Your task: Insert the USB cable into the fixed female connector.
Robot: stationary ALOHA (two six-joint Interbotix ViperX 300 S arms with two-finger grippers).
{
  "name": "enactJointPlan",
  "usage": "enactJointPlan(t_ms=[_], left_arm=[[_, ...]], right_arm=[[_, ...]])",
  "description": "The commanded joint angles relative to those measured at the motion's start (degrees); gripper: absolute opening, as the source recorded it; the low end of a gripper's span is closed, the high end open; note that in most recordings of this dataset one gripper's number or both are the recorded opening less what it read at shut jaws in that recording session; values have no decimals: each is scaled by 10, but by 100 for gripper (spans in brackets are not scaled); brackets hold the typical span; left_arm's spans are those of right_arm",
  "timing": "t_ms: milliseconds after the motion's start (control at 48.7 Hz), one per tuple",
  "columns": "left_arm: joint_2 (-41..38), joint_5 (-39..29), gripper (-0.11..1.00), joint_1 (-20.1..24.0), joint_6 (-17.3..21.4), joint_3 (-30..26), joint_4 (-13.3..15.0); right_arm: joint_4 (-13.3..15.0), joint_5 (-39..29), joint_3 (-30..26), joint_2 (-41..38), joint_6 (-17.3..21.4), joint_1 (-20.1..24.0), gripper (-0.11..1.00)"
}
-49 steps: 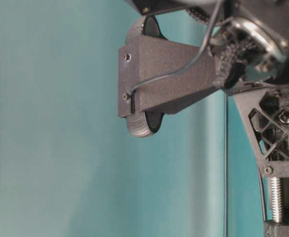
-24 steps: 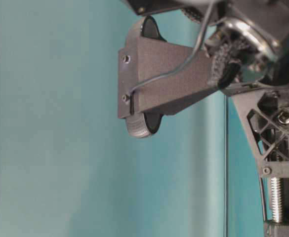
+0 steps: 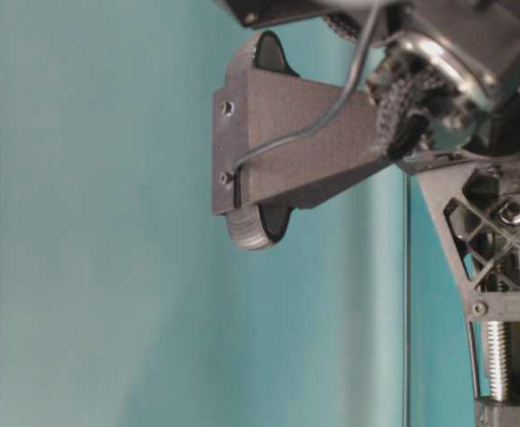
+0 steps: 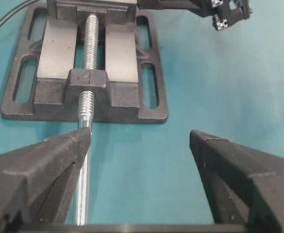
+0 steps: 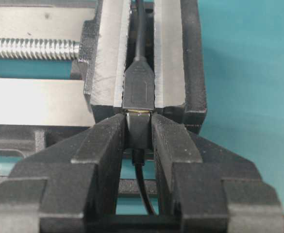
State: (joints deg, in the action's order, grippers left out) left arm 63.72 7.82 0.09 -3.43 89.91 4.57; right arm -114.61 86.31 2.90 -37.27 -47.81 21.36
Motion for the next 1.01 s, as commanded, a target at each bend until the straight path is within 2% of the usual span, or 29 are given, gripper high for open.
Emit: enactJointPlan(t_ms=[0,985], left_arm=[[-4,5,99,0,-5,-7,-2],[-4,5,99,0,-5,-7,-2]], right_arm=[[10,0,1,18,1,-63,21],[6,1,-1,25,4,6,22]])
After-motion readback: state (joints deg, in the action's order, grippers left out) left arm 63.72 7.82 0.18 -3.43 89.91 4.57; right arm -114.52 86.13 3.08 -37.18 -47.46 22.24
